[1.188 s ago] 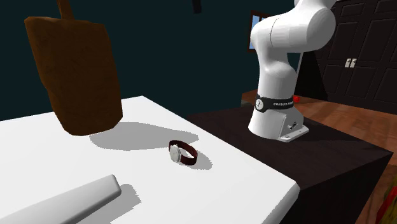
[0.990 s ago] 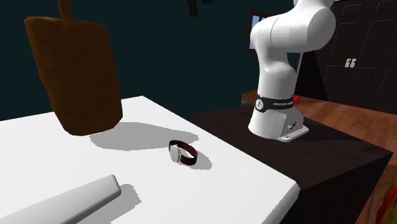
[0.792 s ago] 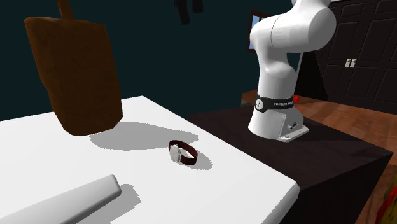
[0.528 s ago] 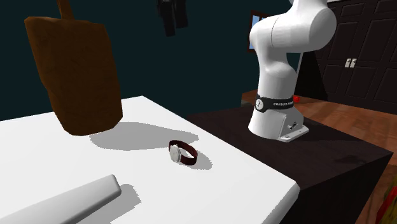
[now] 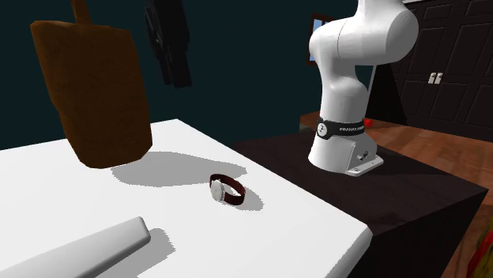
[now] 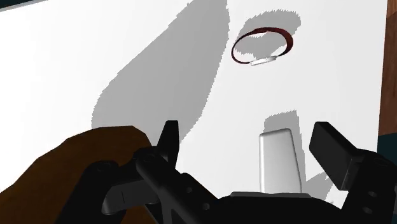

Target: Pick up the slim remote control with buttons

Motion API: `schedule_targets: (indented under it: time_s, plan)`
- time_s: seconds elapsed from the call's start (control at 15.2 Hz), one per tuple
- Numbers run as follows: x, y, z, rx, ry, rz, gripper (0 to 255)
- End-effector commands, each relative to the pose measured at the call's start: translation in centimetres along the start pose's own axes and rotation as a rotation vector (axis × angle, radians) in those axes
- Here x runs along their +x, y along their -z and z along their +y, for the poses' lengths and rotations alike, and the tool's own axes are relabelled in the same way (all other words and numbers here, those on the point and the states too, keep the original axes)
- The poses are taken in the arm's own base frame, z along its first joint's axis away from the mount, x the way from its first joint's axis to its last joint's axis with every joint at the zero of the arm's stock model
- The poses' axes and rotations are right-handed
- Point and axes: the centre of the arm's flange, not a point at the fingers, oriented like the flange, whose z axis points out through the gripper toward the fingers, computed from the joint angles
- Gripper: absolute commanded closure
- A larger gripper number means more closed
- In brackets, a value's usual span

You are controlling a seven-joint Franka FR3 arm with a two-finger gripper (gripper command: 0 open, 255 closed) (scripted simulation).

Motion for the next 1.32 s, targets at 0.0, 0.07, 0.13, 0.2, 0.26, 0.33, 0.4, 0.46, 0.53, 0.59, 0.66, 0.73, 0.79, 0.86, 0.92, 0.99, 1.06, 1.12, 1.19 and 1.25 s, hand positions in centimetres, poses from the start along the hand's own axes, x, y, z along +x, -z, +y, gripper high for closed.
schedule_targets:
  time_s: [0.0, 0.07, 0.13, 0.2, 0.26, 0.33, 0.4, 0.46, 0.53, 0.59, 0.66, 0.73, 0.79, 0.86, 0.92, 0.99, 1.06, 1.12, 1.19, 1.25]
  plan:
    - [2.0, -1.0, -1.3, -0.007, 0.025, 0.009, 0]
    - [3.0, -1.6, -1.8, -0.011, 0.036, 0.012, 0]
    - [4.0, -2.3, -2.4, -0.015, 0.048, 0.016, 0]
    - [5.0, -2.9, -2.9, -0.019, 0.06, 0.02, 0]
    - [6.0, -3.5, -3.5, -0.023, 0.072, 0.023, 0]
    - [6.9, -4.2, -4.1, -0.027, 0.084, 0.027, 0]
    - [7.9, -4.8, -4.7, -0.031, 0.096, 0.031, 0]
    - [8.9, -5.4, -5.3, -0.035, 0.107, 0.034, 0]
    - [9.8, -6.1, -5.9, -0.039, 0.119, 0.038, 0]
    - [10.8, -6.7, -6.5, -0.043, 0.131, 0.042, 0]
    - [11.7, -7.3, -7.1, -0.047, 0.143, 0.045, 0]
    - [12.7, -8.0, -7.8, -0.051, 0.155, 0.049, 0]
    - [13.6, -8.6, -8.4, -0.055, 0.167, 0.052, 0]
    - [14.5, -9.2, -9.1, -0.059, 0.179, 0.056, 0]
    - [15.5, -9.8, -9.7, -0.063, 0.19, 0.06, 0]
    - [16.4, -10.5, -10.4, -0.067, 0.202, 0.063, 0]
    - [17.0, -10.9, -10.9, -0.07, 0.211, 0.066, 0]
    - [17.1, -11.4, -10.8, -0.07, 0.211, 0.066, 0]
    - [17.1, -11.9, -10.8, -0.07, 0.211, 0.066, 0]
    - [17.2, -12.5, -10.7, -0.07, 0.211, 0.066, 0]
